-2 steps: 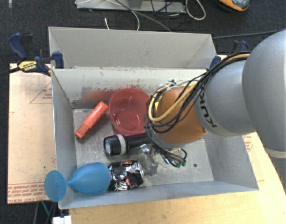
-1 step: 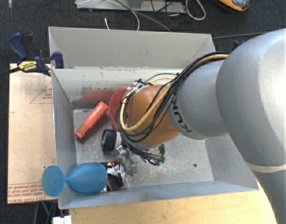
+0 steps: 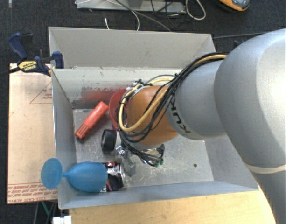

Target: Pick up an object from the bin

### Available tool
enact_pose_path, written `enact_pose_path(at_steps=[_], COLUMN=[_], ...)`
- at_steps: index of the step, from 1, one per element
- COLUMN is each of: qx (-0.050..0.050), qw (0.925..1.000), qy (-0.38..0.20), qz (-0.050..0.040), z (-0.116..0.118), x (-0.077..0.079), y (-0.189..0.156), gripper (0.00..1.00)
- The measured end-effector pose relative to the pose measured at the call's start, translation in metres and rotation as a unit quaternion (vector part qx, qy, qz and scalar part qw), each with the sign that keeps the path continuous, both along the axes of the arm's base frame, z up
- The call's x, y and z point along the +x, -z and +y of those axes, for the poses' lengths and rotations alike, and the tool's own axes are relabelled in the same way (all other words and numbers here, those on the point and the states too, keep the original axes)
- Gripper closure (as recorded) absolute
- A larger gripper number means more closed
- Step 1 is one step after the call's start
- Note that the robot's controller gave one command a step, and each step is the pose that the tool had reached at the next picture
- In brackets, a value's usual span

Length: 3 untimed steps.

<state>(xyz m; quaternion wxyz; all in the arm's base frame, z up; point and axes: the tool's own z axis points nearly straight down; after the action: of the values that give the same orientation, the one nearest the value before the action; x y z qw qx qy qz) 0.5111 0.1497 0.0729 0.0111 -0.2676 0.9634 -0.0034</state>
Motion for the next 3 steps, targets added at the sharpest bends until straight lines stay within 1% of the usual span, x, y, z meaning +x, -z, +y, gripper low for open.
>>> enact_pose_path(at_steps=[1,2,3], qx=[-0.001,-0.001,-0.002], qw=[1.0,0.9998,0.9974], qy=[0.002,-0.017,-0.072], qz=[0.0039,0.0021,-0.0003], z=[-0.003,-0.007,0.03], x=[-0.001,-0.017,-0.007], y=[-0.016,-0.008,-0.001], gripper=[1.0,1.0,1.0])
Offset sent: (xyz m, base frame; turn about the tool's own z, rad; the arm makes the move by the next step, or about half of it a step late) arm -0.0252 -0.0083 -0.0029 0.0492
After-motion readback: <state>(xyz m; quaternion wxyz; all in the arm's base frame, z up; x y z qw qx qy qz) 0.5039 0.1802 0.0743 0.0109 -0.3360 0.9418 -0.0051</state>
